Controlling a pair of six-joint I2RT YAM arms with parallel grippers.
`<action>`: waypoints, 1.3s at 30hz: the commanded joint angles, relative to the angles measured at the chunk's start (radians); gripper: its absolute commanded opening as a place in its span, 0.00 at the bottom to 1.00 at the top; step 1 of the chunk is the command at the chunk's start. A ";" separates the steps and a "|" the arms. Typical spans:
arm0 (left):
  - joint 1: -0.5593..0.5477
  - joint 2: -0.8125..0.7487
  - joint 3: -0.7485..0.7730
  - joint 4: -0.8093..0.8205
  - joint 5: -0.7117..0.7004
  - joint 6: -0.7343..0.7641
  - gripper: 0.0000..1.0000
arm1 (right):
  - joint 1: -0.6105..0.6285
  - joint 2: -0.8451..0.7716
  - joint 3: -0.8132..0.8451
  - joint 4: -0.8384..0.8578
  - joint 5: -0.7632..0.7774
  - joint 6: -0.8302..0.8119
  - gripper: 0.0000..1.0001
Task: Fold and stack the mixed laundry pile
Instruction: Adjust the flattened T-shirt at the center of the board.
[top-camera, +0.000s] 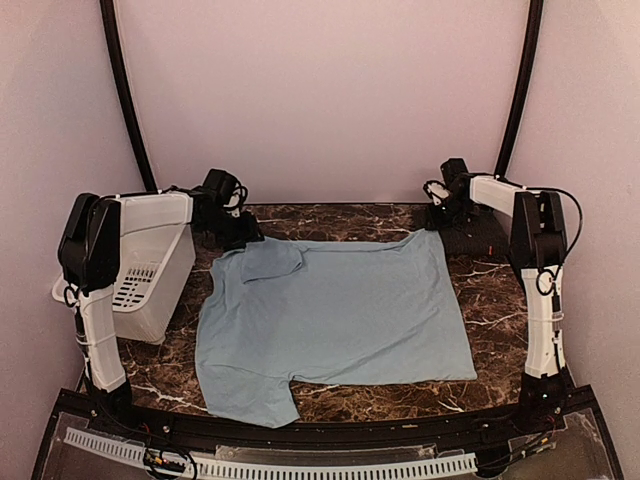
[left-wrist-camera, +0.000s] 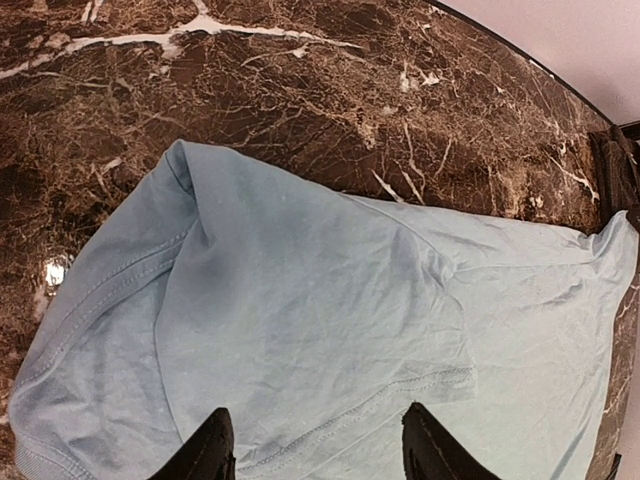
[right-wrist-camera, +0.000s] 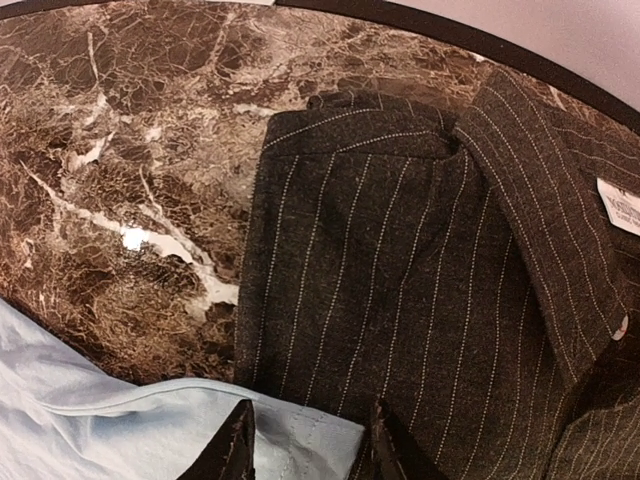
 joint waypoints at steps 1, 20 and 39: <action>0.008 -0.002 0.024 -0.014 0.009 0.013 0.56 | -0.006 0.012 0.036 -0.008 -0.001 -0.008 0.37; 0.018 0.043 0.046 -0.078 -0.038 0.013 0.54 | -0.012 0.006 0.043 -0.003 -0.023 -0.004 0.00; 0.040 0.216 0.219 -0.079 -0.099 0.045 0.46 | -0.012 -0.029 0.020 0.008 -0.012 -0.004 0.00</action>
